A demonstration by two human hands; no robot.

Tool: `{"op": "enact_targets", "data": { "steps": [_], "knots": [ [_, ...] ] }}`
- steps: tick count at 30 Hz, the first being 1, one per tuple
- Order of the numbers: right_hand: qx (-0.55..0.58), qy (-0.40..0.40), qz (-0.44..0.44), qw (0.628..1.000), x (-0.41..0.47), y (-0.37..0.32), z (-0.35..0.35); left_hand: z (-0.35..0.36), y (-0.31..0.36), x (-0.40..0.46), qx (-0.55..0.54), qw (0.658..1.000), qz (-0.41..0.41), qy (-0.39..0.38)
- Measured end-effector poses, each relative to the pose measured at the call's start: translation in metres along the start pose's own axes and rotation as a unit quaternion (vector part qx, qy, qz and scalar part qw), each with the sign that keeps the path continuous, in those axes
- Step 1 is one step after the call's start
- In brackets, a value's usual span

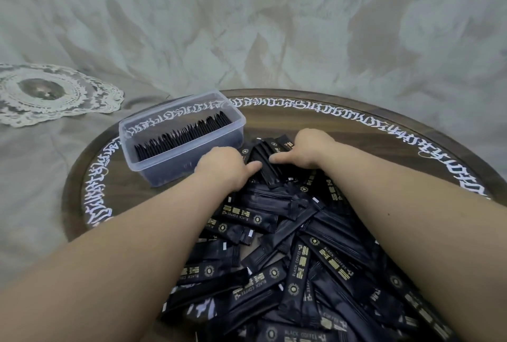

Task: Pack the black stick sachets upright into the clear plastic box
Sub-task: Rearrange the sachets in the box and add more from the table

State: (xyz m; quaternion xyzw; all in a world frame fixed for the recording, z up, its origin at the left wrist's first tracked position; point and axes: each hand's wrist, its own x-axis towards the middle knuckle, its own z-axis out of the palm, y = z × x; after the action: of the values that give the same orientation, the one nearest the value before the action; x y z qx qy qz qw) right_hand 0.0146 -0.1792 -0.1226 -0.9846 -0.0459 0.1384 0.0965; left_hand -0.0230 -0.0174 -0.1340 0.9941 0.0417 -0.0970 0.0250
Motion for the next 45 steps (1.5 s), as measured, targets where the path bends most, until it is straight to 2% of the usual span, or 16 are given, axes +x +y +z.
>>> {"op": "enact_targets", "data": {
  "steps": [6,11,16,23,28,33,37,45],
  "knots": [
    [-0.011,-0.015,-0.003,1.000,0.009,-0.002,0.001,0.005,0.009,0.013,-0.055,0.998,-0.044,-0.004],
    [0.016,0.010,0.007,1.000,0.011,-0.001,0.003,0.003,0.025,0.019,-0.081,0.996,-0.026,-0.013],
    [0.045,0.030,0.015,0.998,0.014,0.004,0.007,-0.006,0.043,0.021,-0.101,0.995,0.024,-0.013],
    [0.091,0.052,0.007,0.994,0.019,0.012,0.008,-0.005,0.051,0.034,-0.137,0.990,0.017,0.015],
    [0.207,0.115,0.011,0.972,0.019,0.015,0.002,-0.004,0.052,0.037,-0.269,0.960,0.006,0.083],
    [0.287,0.160,-0.027,0.944,0.005,0.014,-0.012,-0.019,0.045,0.028,-0.371,0.915,0.038,0.151],
    [0.293,0.188,-0.059,0.936,-0.007,-0.004,-0.027,-0.043,0.022,0.014,-0.407,0.884,0.041,0.226],
    [0.309,0.212,-0.133,0.917,0.009,-0.096,-0.047,-0.088,-0.068,0.016,-0.419,0.840,-0.065,0.339]
  ]
}}
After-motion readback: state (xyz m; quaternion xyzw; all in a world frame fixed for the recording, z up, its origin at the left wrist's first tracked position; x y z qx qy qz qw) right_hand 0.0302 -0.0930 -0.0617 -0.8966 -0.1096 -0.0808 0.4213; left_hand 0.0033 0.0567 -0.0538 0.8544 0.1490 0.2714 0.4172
